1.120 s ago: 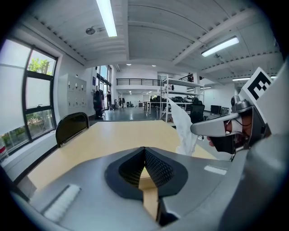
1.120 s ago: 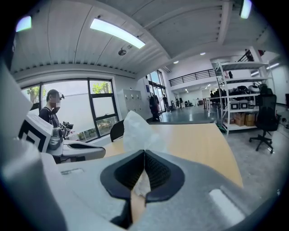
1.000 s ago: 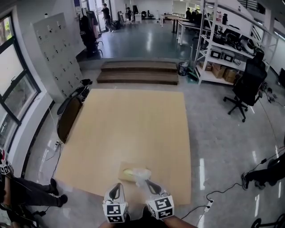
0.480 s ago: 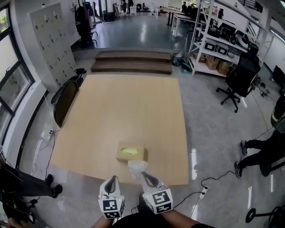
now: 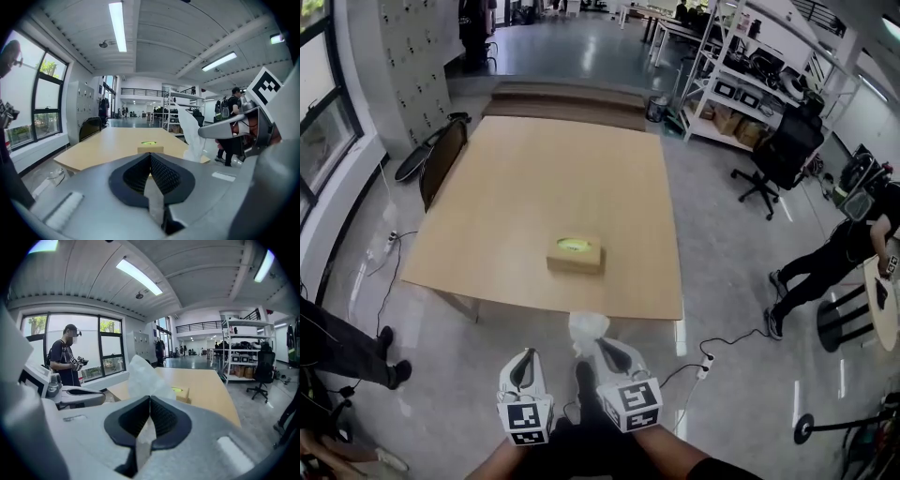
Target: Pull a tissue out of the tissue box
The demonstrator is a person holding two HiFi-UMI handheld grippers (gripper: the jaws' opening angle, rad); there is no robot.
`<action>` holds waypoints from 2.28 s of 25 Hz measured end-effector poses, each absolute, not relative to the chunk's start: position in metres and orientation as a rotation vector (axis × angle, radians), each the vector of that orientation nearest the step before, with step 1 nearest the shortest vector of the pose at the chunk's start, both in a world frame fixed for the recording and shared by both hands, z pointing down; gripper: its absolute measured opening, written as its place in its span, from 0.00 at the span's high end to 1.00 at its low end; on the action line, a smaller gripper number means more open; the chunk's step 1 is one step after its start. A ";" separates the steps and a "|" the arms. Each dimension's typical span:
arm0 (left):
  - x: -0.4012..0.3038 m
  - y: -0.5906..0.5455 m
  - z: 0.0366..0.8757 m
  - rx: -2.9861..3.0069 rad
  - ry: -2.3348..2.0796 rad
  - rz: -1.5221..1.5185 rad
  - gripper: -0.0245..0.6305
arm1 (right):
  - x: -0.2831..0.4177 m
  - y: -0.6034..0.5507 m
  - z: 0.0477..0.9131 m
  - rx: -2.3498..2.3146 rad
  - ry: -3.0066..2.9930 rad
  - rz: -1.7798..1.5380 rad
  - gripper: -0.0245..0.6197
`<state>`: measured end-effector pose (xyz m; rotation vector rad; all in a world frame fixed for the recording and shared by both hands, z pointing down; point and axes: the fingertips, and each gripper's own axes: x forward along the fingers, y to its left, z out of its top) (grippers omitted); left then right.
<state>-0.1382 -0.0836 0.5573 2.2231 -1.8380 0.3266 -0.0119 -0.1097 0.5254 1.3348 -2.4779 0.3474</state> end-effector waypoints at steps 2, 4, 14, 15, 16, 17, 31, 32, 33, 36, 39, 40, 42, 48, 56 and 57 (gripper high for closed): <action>-0.140 -0.063 0.555 2.229 -1.830 0.324 0.93 | -0.013 -0.089 0.524 1.335 -2.462 0.346 0.97; -0.137 -0.046 0.557 2.228 -1.811 0.318 0.93 | -0.013 -0.072 0.522 1.327 -2.449 0.344 0.97; -0.108 -0.009 0.538 2.294 -1.841 0.273 0.93 | 0.010 -0.023 0.511 1.334 -2.443 0.309 0.97; -0.104 -0.005 0.536 2.297 -1.853 0.272 0.93 | 0.014 -0.019 0.512 1.333 -2.446 0.310 0.97; -0.099 0.000 0.535 2.297 -1.865 0.273 0.93 | 0.020 -0.013 0.513 1.331 -2.451 0.313 0.97; -0.094 0.004 0.535 2.293 -1.876 0.275 0.93 | 0.026 -0.008 0.513 1.329 -2.457 0.315 0.97; 0.002 0.092 0.528 2.249 -1.951 0.247 0.93 | 0.132 0.083 0.518 1.345 -2.531 0.298 0.97; 0.007 0.097 0.529 2.249 -1.957 0.238 0.93 | 0.137 0.087 0.518 1.345 -2.537 0.286 0.97; 0.011 0.102 0.531 2.247 -1.961 0.232 0.93 | 0.140 0.091 0.520 1.345 -2.543 0.279 0.97; 0.026 0.115 0.542 2.234 -1.941 0.236 0.93 | 0.151 0.100 0.526 1.355 -2.548 0.284 0.97; 0.039 0.121 0.542 2.240 -1.923 0.237 0.93 | 0.161 0.110 0.525 1.354 -2.544 0.277 0.97; 0.042 0.122 0.541 2.248 -1.921 0.237 0.93 | 0.165 0.111 0.525 1.358 -2.541 0.272 0.97; 0.050 0.120 0.538 2.270 -1.913 0.230 0.93 | 0.174 0.111 0.524 1.380 -2.537 0.271 0.97; 0.055 0.119 0.540 2.290 -1.898 0.226 0.93 | 0.186 0.111 0.522 1.415 -2.532 0.271 0.97; 0.060 0.109 0.539 2.320 -1.869 0.213 0.93 | 0.191 0.104 0.520 1.441 -2.522 0.271 0.97; 0.060 0.108 0.538 2.320 -1.866 0.211 0.93 | 0.190 0.103 0.520 1.443 -2.521 0.272 0.97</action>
